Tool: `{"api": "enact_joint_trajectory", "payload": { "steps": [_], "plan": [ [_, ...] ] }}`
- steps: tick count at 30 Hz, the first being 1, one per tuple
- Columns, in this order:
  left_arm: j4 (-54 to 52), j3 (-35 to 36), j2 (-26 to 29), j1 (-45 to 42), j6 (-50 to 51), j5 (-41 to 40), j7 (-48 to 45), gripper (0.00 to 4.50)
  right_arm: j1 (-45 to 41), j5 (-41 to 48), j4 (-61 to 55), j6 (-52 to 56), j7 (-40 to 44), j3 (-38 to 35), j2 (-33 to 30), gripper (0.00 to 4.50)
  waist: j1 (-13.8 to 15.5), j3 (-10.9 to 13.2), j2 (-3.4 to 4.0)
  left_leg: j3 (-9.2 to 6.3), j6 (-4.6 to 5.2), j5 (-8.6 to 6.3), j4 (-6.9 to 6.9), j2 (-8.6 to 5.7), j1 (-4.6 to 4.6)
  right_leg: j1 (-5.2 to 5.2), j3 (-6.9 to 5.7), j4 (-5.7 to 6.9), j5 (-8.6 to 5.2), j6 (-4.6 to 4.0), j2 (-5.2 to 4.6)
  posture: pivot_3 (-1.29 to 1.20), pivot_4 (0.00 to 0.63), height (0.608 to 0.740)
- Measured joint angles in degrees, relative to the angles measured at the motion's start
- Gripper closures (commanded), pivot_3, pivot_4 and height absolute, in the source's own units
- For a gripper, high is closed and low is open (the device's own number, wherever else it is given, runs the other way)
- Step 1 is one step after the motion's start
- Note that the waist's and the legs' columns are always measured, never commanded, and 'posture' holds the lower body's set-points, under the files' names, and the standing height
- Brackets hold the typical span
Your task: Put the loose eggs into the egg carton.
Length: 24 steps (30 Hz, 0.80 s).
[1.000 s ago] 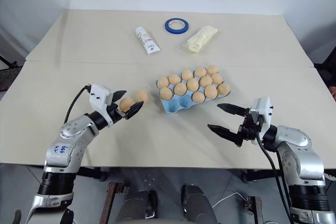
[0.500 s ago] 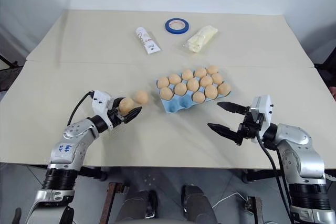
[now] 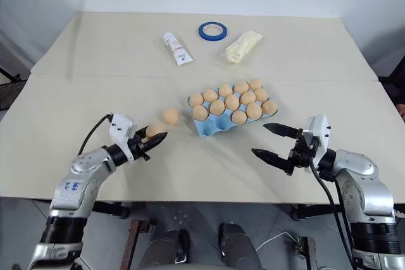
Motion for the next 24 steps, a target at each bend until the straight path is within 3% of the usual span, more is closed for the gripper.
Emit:
{"api": "enact_joint_trajectory", "payload": {
  "steps": [6, 11, 17, 24],
  "plan": [
    [-10.5, -2.0, -4.8, 3.8, 3.7, -3.5, 2.5, 2.90, 0.4, 0.8, -0.2, -0.1, 0.6, -0.1, 0.0, 0.00, 0.3, 0.0, 0.01, -0.05, 0.09, 0.05, 0.11, -0.07, 0.03, 0.12, 0.00, 0.00, 0.03, 0.05, -0.04, 0.00, 0.150, 0.740],
    [-9.7, -7.3, -12.4, -4.3, 4.0, -2.3, 7.3, 2.90, 0.4, 1.7, -0.3, -0.6, 1.8, -0.4, 0.0, 0.00, 0.3, 0.0, -0.01, -0.05, 0.19, 0.10, 0.22, -0.12, -0.02, 0.18, 0.04, -0.05, 0.13, 0.19, -0.01, 0.00, 0.150, 0.740],
    [2.8, -10.6, -19.3, -15.3, -0.9, 1.4, 9.3, 2.90, 0.7, 1.7, 0.0, -1.3, 1.6, -2.0, 0.0, 0.00, 0.1, 0.0, 0.00, -0.04, 0.14, 0.07, 0.19, -0.10, 0.00, 0.19, 0.06, -0.08, 0.13, 0.19, 0.10, 0.00, 0.150, 0.740],
    [18.8, -12.6, -21.9, -22.2, -8.7, 4.7, 6.9, 2.90, 3.6, 1.6, -1.3, -1.9, -0.4, -2.1, 0.3, 0.00, 0.1, 0.0, -0.01, -0.01, 0.12, 0.05, 0.18, -0.09, -0.03, 0.14, 0.08, -0.10, 0.12, 0.21, 0.10, 0.00, 0.150, 0.740]
  ]
}}
